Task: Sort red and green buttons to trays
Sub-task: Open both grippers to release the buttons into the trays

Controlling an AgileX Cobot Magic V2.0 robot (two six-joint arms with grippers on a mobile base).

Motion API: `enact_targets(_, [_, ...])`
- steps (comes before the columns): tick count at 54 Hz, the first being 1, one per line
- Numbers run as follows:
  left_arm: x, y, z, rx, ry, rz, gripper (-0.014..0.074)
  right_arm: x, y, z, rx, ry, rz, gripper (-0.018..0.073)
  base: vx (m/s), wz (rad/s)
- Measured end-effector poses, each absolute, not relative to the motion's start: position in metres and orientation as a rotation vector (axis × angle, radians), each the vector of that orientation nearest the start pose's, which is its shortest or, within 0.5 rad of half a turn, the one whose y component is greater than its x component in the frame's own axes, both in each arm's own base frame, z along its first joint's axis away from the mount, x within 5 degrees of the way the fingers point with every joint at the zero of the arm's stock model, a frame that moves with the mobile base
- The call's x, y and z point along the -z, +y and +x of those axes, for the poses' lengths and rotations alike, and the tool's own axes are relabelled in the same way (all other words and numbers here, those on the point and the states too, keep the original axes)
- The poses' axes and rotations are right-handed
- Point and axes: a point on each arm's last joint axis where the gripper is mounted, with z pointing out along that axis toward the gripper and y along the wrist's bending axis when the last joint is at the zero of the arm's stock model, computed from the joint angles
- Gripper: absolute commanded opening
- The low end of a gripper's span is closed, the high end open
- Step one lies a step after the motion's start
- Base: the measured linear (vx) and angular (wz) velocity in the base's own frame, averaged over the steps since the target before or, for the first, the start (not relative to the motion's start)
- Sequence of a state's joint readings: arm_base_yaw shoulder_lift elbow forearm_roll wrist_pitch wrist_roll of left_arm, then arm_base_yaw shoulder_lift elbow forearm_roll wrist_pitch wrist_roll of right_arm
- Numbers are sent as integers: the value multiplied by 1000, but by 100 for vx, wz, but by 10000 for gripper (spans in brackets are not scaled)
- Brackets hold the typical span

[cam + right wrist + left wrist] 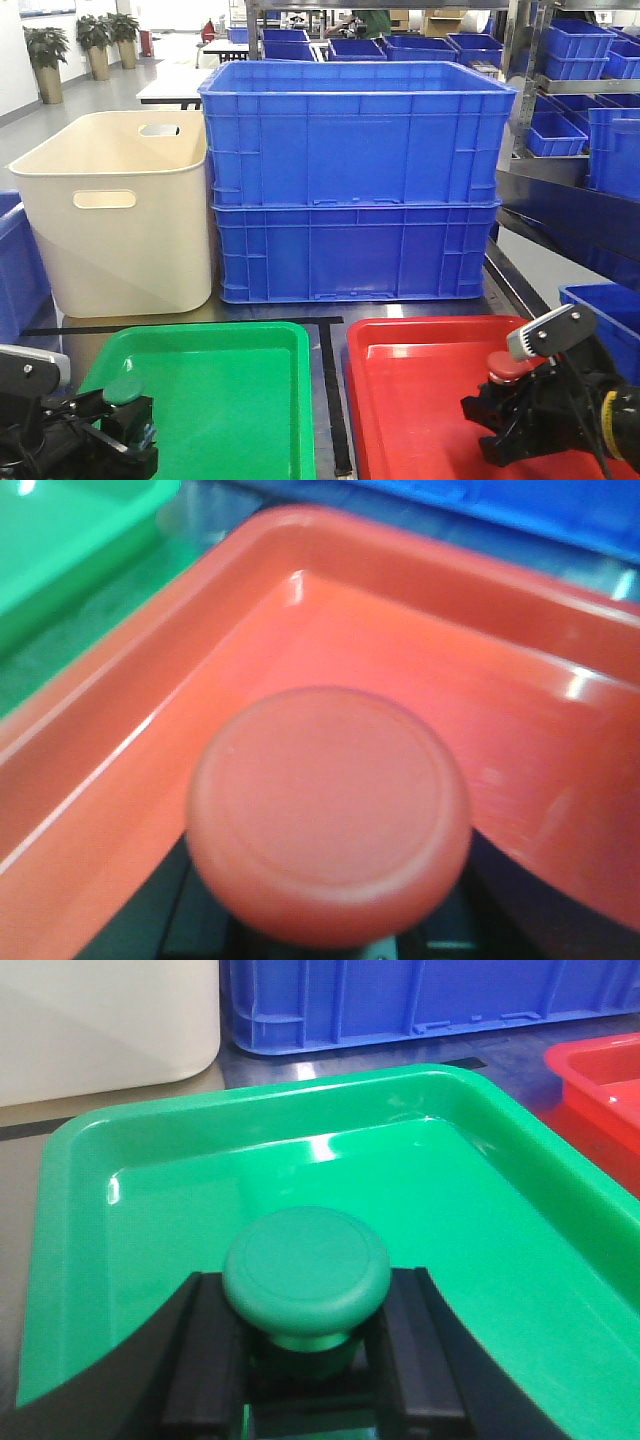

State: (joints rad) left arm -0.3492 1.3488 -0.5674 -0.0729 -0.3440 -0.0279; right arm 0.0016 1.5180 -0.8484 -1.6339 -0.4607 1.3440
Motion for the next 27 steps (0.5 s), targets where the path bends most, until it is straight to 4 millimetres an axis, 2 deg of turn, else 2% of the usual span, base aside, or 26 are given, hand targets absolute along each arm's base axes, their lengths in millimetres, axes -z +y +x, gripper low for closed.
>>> enact_targets(5, [-229, -90, 255, 274, 1914, 226, 34, -231, 41, 316, -330, 2070, -598, 57, 0, 0])
enact_targets(13, [-228, -91, 256, 274, 1919, 227, 120, -226, 41, 318, -331, 2082, -607, 185, 0, 0])
enact_targets(27, [-228, -92, 255, 264, 1913, 266, 396, -226, 42, 318, -338, 2081, -602, 508, 0, 0])
